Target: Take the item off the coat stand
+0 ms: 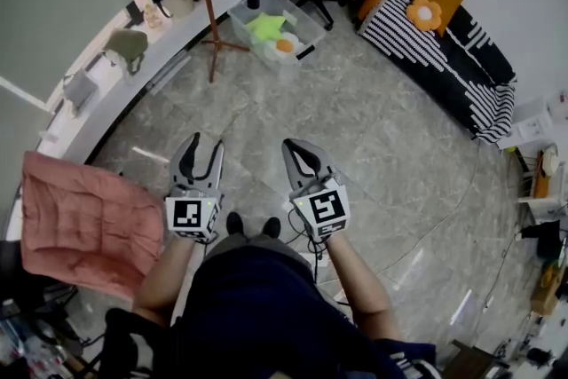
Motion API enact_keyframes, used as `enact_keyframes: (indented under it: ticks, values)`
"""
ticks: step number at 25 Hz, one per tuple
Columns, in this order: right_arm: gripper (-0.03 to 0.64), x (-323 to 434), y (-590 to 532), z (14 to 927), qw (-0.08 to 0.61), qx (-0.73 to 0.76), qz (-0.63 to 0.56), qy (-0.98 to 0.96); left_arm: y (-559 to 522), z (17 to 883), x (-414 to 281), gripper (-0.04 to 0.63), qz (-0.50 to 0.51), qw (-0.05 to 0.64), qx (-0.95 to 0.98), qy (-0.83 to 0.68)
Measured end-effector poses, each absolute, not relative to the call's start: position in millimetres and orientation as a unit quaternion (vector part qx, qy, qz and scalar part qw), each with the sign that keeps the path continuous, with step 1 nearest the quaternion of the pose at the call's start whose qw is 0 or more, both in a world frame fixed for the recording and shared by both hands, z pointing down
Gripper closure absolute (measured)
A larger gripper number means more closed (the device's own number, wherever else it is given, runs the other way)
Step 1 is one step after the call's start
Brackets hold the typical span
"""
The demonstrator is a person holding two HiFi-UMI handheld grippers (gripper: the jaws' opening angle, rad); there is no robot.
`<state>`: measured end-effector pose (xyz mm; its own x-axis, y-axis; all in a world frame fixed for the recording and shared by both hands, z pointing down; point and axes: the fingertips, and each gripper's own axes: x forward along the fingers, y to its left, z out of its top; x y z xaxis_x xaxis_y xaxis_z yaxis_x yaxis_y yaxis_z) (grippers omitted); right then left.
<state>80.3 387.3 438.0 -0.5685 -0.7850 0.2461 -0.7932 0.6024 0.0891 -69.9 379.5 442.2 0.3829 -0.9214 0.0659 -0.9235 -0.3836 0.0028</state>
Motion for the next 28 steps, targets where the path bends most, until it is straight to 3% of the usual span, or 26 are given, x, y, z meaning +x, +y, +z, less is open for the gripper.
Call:
enact_keyframes:
  ticks: [9, 28]
  values:
    - [0.597, 87.4, 399.6, 431.5, 0.129, 0.434, 0.013, -0.892, 372.2, 439.2, -73.6, 0.272, 0.026, 0.014, 0.829, -0.558]
    - [0.597, 128.8, 367.9, 437.1, 0.116, 0.401, 0.024, -0.908, 317.4, 439.3, -49.3, 0.250, 0.040, 0.003, 0.813, -0.581]
